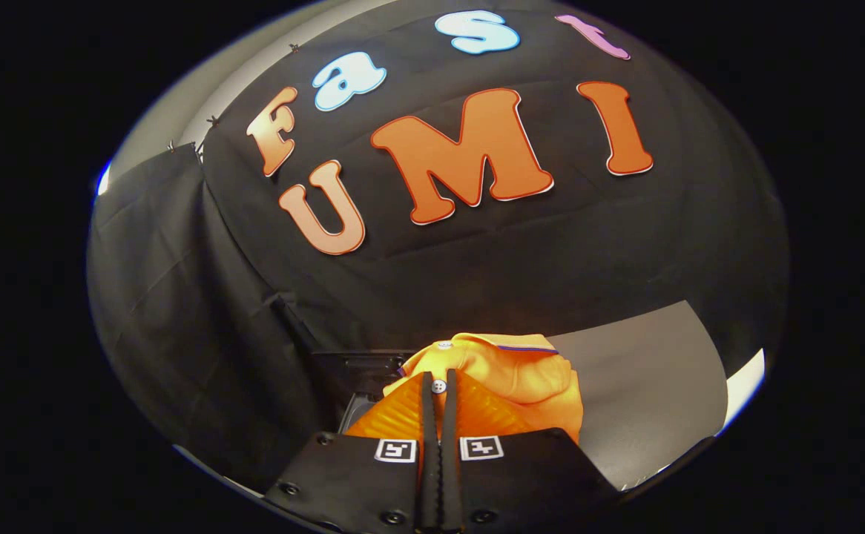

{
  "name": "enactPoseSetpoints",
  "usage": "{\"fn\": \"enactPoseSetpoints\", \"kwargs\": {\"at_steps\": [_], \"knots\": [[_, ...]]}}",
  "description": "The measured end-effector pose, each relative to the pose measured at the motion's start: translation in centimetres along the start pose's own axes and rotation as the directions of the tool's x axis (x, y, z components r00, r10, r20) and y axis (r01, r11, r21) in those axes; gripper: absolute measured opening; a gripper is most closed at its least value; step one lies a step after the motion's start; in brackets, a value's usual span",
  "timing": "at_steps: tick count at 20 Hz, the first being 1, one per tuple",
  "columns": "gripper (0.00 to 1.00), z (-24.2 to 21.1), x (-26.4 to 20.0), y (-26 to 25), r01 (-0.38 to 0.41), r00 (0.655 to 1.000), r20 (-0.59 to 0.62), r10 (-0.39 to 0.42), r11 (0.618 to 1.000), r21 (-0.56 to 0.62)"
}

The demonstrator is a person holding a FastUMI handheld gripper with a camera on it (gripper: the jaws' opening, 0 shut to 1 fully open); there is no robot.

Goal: Put the clothes into the washing machine and then close the washing machine lid.

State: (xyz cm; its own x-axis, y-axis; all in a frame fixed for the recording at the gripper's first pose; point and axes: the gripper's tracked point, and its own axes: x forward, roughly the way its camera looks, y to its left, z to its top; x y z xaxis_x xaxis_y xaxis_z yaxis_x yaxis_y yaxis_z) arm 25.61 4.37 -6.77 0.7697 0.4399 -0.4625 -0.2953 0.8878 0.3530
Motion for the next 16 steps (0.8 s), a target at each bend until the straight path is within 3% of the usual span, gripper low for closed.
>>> {"fn": "enactPoseSetpoints", "kwargs": {"at_steps": [7,16], "knots": [[0.08,-1.0,2.2,7.8,0.012,0.999,0.039,-0.012,1.000,-0.018],[0.08,-6.1,7.4,14.5,-0.009,1.000,-0.010,0.008,0.999,-0.048]]}}
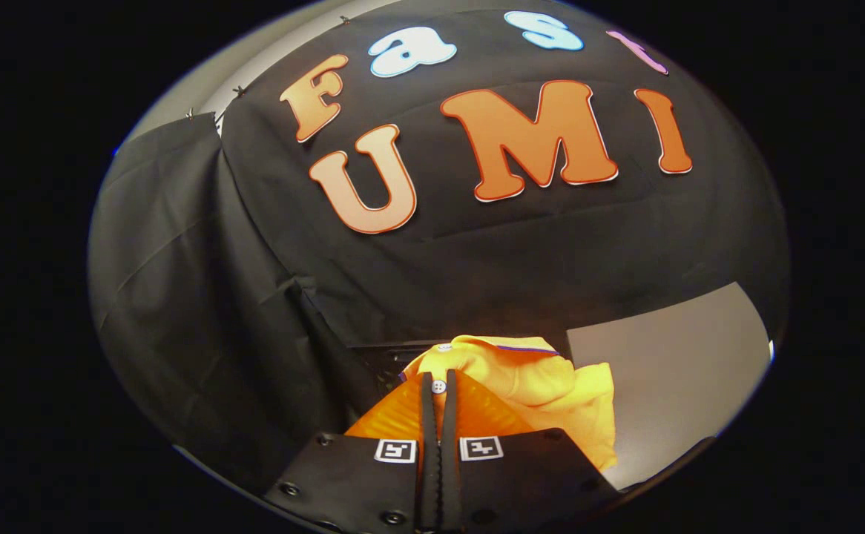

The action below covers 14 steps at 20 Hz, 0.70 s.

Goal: Put the clothes into the washing machine and then close the washing machine lid.

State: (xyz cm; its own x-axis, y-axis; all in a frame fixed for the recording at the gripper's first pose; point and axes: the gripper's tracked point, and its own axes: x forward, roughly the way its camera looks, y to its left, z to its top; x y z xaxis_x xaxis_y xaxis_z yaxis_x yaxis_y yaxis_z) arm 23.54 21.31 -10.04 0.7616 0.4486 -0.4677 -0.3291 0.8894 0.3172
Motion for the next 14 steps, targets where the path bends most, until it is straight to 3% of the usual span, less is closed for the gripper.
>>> {"fn": "enactPoseSetpoints", "kwargs": {"at_steps": [5,14], "knots": [[0.08,-1.4,1.9,3.7,-0.029,0.999,-0.021,0.028,0.999,-0.041],[0.08,-7.0,9.2,8.2,-0.105,0.986,-0.131,0.101,0.994,-0.022]]}}
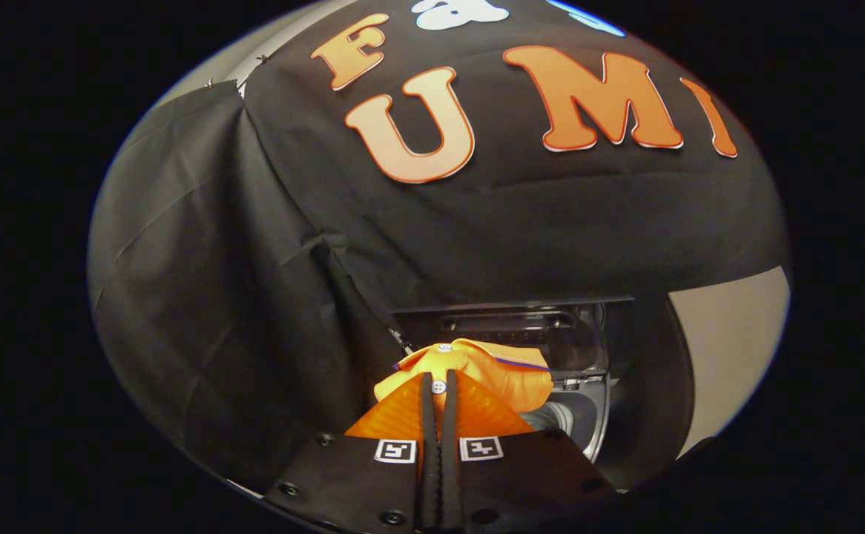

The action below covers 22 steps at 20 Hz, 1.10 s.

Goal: Put the clothes into the washing machine and then close the washing machine lid.

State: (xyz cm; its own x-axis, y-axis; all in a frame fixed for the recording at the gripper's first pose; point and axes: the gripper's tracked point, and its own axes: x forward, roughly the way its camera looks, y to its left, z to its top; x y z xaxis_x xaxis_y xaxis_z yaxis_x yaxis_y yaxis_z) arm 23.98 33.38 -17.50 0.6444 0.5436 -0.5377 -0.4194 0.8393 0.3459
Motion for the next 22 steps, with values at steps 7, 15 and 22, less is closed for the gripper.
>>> {"fn": "enactPoseSetpoints", "kwargs": {"at_steps": [7,15,22], "knots": [[0.08,-5.0,5.8,-2.8,0.039,0.995,-0.092,-0.035,0.998,0.046],[0.08,-11.3,11.8,-7.7,0.130,0.976,-0.183,-0.115,0.989,0.071],[0.08,-16.9,16.0,-11.0,0.190,0.951,-0.262,-0.165,0.979,0.073]]}}
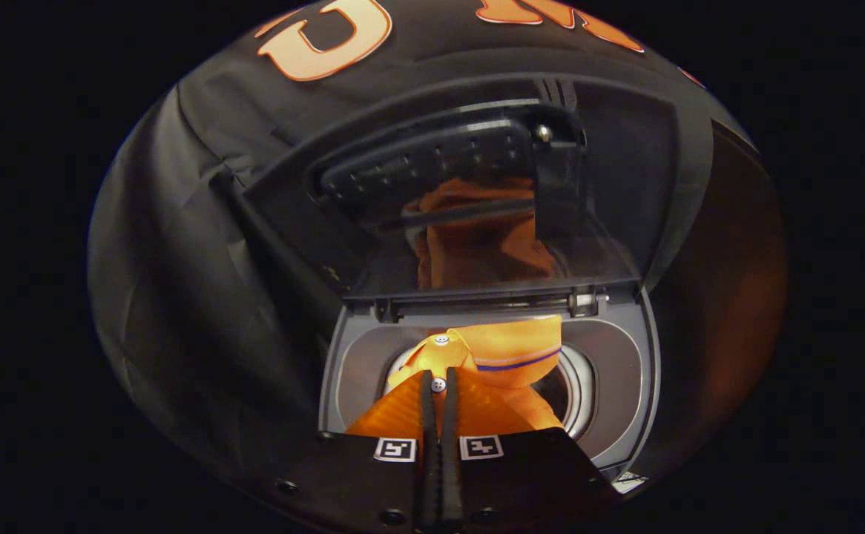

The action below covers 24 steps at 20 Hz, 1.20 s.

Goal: Put the clothes into the washing machine and then close the washing machine lid.

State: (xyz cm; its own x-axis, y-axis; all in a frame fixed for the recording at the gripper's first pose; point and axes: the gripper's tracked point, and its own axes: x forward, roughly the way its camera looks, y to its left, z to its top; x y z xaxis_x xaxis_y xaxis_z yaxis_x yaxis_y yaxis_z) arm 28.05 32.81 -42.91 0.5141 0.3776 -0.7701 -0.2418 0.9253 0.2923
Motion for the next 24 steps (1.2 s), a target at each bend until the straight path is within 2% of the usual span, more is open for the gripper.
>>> {"fn": "enactPoseSetpoints", "kwargs": {"at_steps": [9,19,24], "knots": [[0.08,-4.7,6.8,-3.5,0.090,0.993,-0.076,-0.088,0.995,0.034],[0.08,-6.4,7.8,-5.0,0.157,0.983,-0.097,-0.154,0.987,0.021],[0.22,-6.0,7.2,-4.7,0.138,0.988,-0.067,-0.136,0.990,0.016]]}}
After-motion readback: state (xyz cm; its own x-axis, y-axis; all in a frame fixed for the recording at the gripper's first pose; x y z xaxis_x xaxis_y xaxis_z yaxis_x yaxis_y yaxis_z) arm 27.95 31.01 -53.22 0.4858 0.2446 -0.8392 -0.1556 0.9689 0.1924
